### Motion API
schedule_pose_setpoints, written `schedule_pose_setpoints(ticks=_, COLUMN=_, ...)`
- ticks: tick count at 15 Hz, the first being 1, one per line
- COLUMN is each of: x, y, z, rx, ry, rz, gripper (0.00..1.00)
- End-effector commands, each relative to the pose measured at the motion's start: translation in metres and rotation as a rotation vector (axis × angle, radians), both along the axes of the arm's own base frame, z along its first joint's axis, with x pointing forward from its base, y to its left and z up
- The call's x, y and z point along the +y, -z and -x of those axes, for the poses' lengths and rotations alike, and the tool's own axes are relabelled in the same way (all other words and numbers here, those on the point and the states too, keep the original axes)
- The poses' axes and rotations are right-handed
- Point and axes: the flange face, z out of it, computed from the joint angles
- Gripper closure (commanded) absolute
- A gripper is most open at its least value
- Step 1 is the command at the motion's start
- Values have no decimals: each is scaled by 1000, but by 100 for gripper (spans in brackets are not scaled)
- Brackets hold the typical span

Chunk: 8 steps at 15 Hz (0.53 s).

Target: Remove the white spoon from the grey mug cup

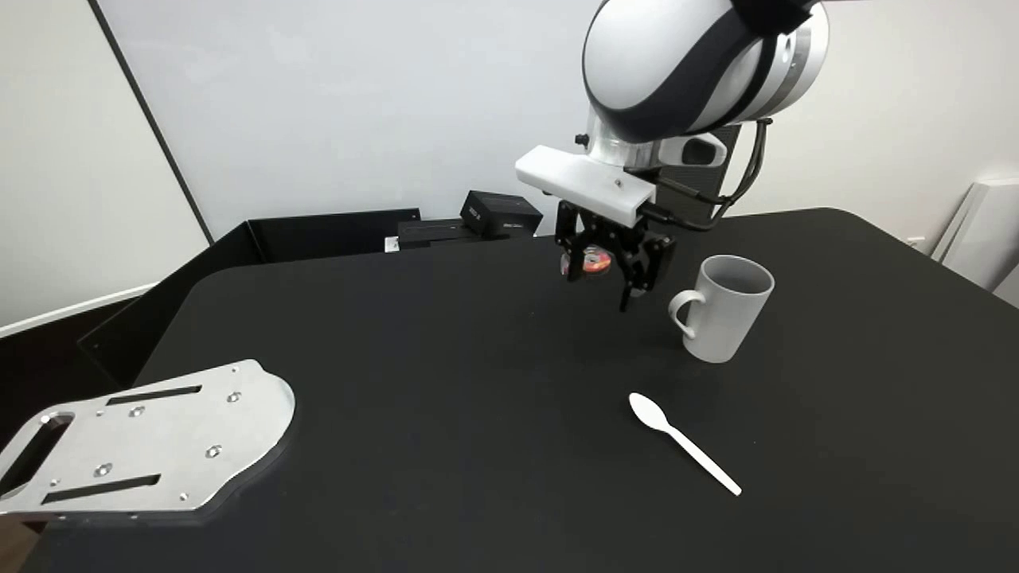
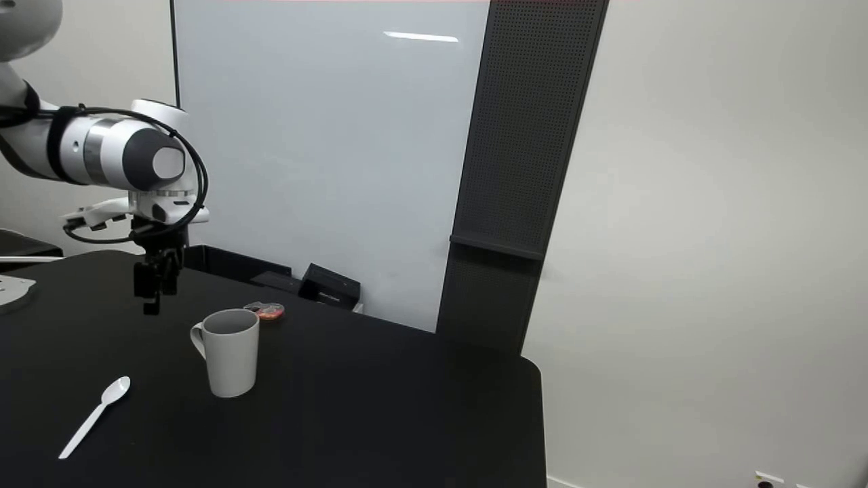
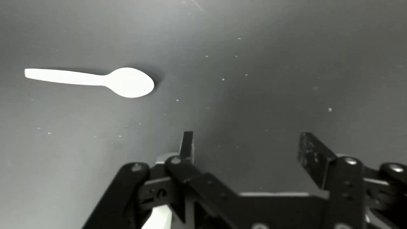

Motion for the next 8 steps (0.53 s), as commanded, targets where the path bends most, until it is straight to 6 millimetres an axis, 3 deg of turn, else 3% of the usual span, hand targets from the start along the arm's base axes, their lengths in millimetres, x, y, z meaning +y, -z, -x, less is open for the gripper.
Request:
schedule_pose_setpoints(ticks=1, x=-3, y=-20, z=9, rx=-101, ry=24, rz=-20, gripper=0)
schedule_pose_setpoints(ticks=8, x=-1, y=-17, z=7, rx=-84, ry=11, rz=-30, gripper=0)
